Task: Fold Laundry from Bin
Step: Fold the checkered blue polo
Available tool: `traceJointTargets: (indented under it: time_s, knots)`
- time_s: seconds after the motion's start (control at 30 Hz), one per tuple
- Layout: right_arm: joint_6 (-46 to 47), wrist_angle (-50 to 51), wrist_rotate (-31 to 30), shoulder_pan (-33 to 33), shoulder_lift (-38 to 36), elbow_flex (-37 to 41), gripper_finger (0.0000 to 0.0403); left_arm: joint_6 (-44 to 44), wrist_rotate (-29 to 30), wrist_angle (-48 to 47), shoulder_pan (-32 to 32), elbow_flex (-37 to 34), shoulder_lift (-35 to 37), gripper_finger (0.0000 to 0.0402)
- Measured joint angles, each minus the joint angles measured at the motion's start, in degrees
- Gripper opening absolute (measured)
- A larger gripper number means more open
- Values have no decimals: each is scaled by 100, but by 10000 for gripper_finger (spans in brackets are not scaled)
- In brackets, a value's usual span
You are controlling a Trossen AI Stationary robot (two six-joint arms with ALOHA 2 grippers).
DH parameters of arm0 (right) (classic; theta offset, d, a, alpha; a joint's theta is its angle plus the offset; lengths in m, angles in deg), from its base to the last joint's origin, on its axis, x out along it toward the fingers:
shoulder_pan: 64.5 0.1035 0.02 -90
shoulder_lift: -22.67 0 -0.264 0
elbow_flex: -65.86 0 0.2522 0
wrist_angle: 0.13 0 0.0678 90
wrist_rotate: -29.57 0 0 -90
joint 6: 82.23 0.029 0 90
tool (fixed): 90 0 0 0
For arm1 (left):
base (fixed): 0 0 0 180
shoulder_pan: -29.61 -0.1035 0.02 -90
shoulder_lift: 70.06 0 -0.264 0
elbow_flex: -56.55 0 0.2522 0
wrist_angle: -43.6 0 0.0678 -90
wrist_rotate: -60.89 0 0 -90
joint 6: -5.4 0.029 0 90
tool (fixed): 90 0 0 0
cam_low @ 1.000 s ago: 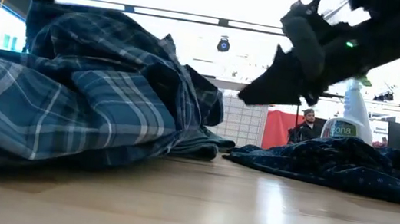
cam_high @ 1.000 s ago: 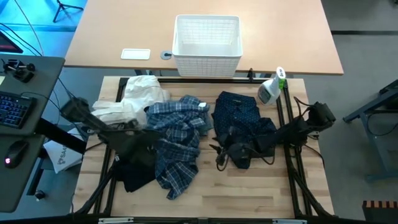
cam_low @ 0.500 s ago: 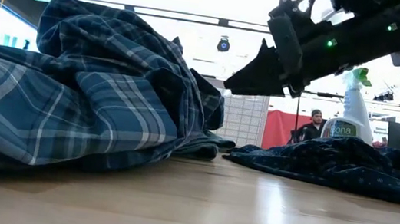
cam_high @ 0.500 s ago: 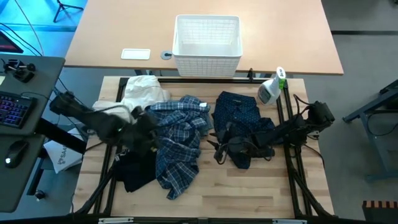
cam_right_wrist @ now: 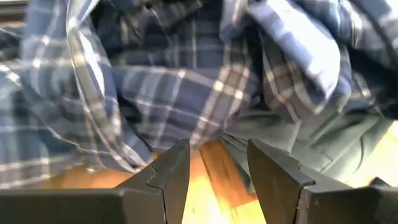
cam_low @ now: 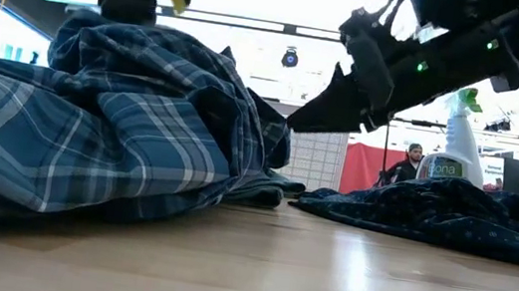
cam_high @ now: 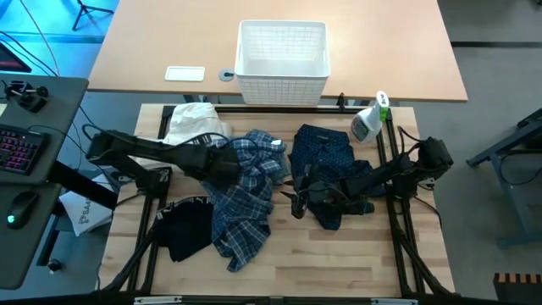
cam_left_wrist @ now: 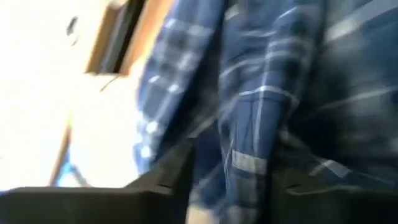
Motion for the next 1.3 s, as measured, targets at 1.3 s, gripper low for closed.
traceJointTargets:
  time_s: [1.3]
  knots:
    - [-75, -1190, 12, 307, -560, -61, 223, 7042, 1007, 4284, 3012, 3521, 1284, 0]
